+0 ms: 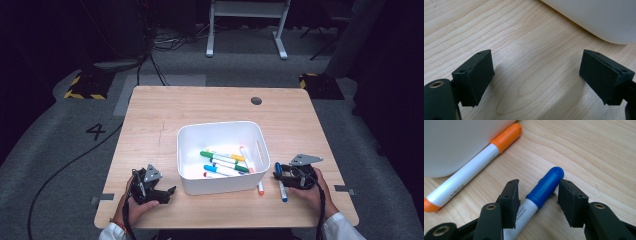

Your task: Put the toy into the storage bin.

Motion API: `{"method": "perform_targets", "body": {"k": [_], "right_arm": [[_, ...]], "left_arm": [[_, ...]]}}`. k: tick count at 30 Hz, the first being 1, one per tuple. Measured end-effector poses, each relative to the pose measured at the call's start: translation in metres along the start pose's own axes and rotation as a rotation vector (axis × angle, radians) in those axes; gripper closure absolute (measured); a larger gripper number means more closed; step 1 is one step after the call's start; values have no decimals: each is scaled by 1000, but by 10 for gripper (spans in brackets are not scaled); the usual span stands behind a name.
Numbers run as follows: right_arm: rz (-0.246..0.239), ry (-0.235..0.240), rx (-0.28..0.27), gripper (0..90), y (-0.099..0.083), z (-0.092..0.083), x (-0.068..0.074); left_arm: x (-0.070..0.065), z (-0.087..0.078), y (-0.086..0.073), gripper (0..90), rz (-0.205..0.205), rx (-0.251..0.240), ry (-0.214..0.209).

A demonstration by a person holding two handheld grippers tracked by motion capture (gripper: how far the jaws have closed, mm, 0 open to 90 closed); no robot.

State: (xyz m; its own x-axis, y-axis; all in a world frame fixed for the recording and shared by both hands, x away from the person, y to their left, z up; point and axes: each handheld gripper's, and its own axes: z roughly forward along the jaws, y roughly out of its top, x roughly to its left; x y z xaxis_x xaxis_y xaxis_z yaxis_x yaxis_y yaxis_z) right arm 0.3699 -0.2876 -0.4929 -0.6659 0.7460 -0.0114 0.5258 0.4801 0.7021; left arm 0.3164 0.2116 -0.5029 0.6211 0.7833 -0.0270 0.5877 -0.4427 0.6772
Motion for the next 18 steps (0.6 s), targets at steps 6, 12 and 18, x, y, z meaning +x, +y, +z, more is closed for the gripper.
{"method": "perform_targets", "body": {"k": [6, 12, 18], "right_arm": [[33, -45, -5, 550, 1, 1, -5], [51, -60, -5, 678, 4, 4, -9], [55, -62, -10, 739, 5, 4, -14]], "left_arm": [[0, 0, 0, 125, 0, 0, 0], [0, 0, 0, 125, -1, 0, 0], [0, 0, 0, 125, 2, 1, 0]]}}
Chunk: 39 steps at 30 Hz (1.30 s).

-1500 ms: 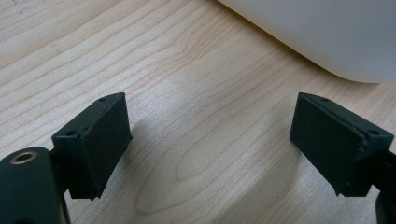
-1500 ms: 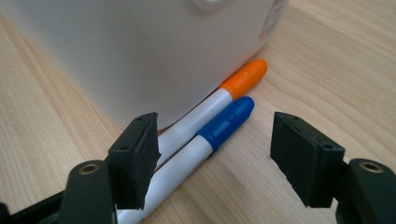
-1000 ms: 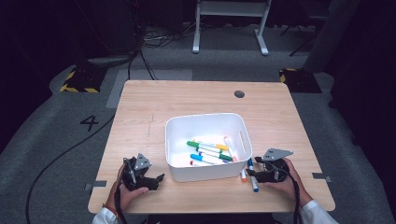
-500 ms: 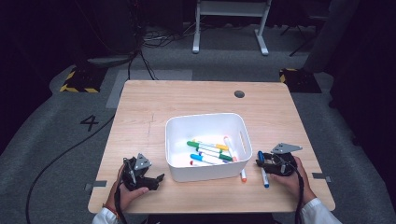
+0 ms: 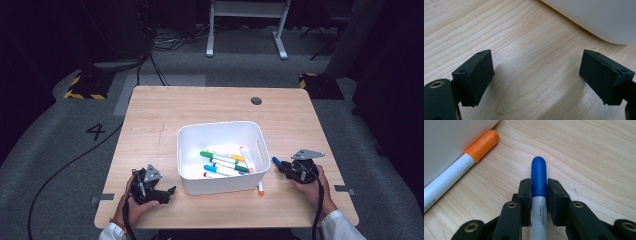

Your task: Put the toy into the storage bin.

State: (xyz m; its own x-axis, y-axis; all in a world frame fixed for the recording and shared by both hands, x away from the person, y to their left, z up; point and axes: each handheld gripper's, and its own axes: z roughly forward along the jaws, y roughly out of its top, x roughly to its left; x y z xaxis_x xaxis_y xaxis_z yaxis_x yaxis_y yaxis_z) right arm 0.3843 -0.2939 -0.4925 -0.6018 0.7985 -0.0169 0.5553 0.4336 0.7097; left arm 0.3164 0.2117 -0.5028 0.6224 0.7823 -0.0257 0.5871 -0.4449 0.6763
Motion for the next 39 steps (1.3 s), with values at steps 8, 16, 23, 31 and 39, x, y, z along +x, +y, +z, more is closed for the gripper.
{"method": "perform_targets", "body": {"k": [8, 16, 23, 31, 39], "right_arm": [[-26, 22, -7, 745, -3, -2, -3], [-35, 68, -89, 746, 1, -18, -4], [-32, 93, -216, 746, 12, -39, -2], [-66, 127, -323, 746, 31, -70, 7], [-140, 163, -368, 746, 66, -97, 16]], "left_arm": [[0, 0, 0, 125, -2, -2, 0], [0, 0, 0, 125, -2, -1, 0], [0, 0, 0, 124, -3, -1, 0], [0, 0, 0, 124, -3, -2, 0], [0, 0, 0, 124, -3, -2, 0]]}}
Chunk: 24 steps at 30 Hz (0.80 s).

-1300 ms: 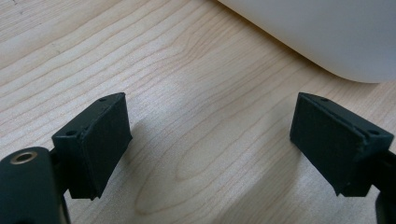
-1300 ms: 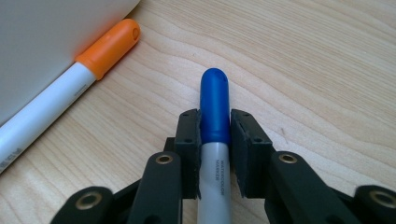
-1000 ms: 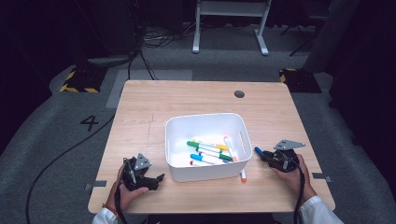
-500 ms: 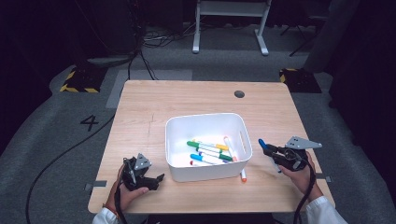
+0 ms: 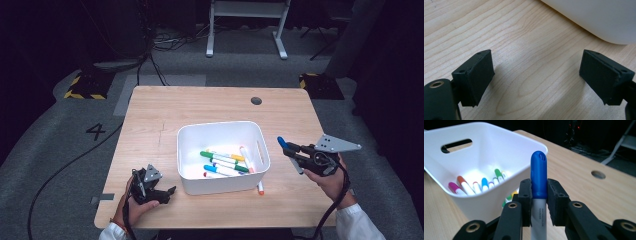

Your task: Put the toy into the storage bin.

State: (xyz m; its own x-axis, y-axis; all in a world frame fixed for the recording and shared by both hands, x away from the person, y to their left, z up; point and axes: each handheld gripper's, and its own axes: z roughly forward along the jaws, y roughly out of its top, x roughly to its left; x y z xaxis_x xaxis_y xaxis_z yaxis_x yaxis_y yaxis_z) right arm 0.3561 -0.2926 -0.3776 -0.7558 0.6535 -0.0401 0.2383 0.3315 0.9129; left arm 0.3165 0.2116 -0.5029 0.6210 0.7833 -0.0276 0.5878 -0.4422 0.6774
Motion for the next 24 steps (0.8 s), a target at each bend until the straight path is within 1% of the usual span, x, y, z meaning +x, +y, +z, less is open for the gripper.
{"method": "perform_targets", "body": {"k": [3, 6, 7, 8, 9, 11, 13, 14, 15, 16, 17, 18, 19, 20, 22, 24], "right_arm": [[-33, 28, -21, 746, 23, -3, 4], [-71, 51, -22, 746, 46, -3, 11], [-94, 65, -27, 746, 54, -1, 14], [-95, 79, -20, 746, 61, 0, 18], [-115, 95, -20, 746, 68, 2, 21], [-134, 117, -15, 746, 81, 9, 28], [-164, 145, 1, 746, 92, 18, 36], [-185, 156, 1, 746, 97, 24, 39], [-185, 156, 1, 746, 97, 24, 39], [-199, 166, 11, 746, 100, 28, 42], [-220, 192, 25, 746, 105, 36, 48], [-239, 202, 34, 746, 107, 42, 52], [-254, 224, 58, 746, 111, 55, 59], [-263, 226, 69, 746, 111, 60, 62], [-272, 249, 97, 746, 113, 72, 67], [-288, 257, 125, 746, 113, 84, 73]], "left_arm": [[0, 0, 0, 124, -2, 0, 0], [0, 0, 0, 124, 0, 0, 0], [0, 0, 0, 124, 0, 0, 0], [0, 0, 0, 124, 0, 0, 0], [0, 0, 0, 124, 0, 0, 0], [0, 0, 0, 124, -2, 0, 0], [0, 0, 0, 124, 0, 0, 0], [0, 0, 0, 124, 0, 0, 0], [0, 0, 0, 124, 0, 0, 0], [0, 0, 0, 124, 0, 0, 0], [0, 0, 0, 124, -1, 0, 0], [0, 0, 0, 124, 0, 0, 0], [0, 0, 0, 124, 0, 0, 0], [0, 0, 0, 124, -1, 0, 0], [0, 0, 0, 124, 0, 0, 0], [0, 0, 0, 124, 0, 0, 0]]}}
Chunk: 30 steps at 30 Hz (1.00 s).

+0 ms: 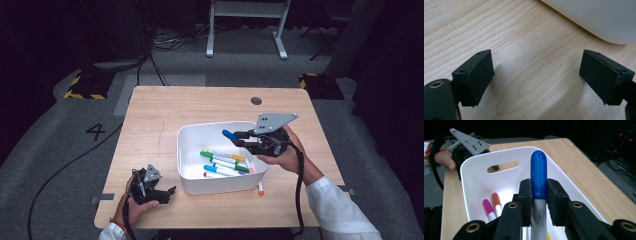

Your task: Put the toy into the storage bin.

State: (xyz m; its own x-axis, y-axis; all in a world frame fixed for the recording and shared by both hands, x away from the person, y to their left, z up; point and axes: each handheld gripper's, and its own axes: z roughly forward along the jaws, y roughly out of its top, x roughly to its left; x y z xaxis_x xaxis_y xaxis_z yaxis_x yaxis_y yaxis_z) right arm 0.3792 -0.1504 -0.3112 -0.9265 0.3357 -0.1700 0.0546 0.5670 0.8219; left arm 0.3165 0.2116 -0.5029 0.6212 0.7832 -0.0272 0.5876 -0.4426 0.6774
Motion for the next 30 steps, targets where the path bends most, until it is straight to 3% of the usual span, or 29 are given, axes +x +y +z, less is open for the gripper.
{"method": "perform_targets", "body": {"k": [6, 13, 16, 20, 23, 30], "right_arm": [[-45, 57, 102, 746, 2, 32, 8], [-92, 112, 209, 746, -6, 52, 15], [-124, 177, 290, 746, -9, 62, 23], [-132, 207, 319, 745, -10, 67, 27], [-145, 242, 374, 745, -11, 72, 32], [-170, 291, 411, 742, -8, 75, 38]], "left_arm": [[0, 0, 0, 124, 0, 0, 0], [0, 0, 0, 124, 0, 0, 0], [0, 0, 0, 124, 0, 0, 0], [0, 0, 0, 125, -1, 0, 0], [0, 0, 0, 124, 0, 0, 0], [0, 0, 0, 124, -1, 0, 0]]}}
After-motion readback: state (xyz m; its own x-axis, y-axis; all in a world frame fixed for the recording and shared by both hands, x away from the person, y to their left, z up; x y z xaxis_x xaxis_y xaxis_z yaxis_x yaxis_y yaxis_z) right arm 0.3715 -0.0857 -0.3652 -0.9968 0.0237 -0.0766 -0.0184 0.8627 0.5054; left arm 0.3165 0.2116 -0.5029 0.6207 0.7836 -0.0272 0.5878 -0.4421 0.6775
